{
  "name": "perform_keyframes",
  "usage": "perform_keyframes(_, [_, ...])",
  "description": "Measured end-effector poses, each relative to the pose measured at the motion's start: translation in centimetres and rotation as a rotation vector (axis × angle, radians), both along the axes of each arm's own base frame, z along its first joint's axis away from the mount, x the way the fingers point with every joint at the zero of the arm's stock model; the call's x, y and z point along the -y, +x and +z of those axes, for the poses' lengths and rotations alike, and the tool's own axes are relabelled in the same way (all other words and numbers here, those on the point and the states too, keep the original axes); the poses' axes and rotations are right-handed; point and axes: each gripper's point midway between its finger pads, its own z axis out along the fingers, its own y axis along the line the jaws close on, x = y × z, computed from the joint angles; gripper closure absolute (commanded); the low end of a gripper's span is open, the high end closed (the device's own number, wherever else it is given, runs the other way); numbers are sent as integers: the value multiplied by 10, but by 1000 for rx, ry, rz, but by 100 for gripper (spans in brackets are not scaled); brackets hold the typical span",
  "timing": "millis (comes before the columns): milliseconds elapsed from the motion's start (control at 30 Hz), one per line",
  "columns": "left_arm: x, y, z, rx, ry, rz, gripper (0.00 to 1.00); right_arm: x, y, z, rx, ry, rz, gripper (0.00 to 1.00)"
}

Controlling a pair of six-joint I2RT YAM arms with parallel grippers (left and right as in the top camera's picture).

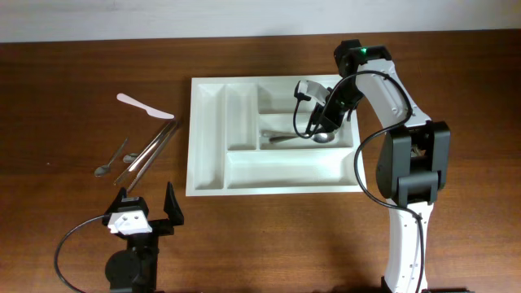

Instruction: Pack container

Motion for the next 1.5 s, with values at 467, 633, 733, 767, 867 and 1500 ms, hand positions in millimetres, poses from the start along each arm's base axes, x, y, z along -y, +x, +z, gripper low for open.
perform_keyframes(467, [0, 0, 0, 0, 0, 0, 1, 77, 70, 96, 92, -166, -623, 56])
perform_keyframes(633, [0, 0, 0, 0, 0, 0, 1, 182, 52, 83, -22, -323, -938, 53])
perform_keyframes(733, [0, 0, 0, 0, 0, 0, 1, 219, 39, 67, -87, -364, -1034, 53])
perform_keyframes(767, [0, 0, 0, 0, 0, 0, 1, 233, 32, 58, -118, -378, -1071, 52])
perform_keyframes(867, [0, 0, 0, 0, 0, 0, 1, 249, 34, 42, -116, -380, -1110, 52])
perform_keyframes(1500, [0, 0, 0, 0, 0, 0, 1, 280, 54, 8, -46, -383, -1269, 16])
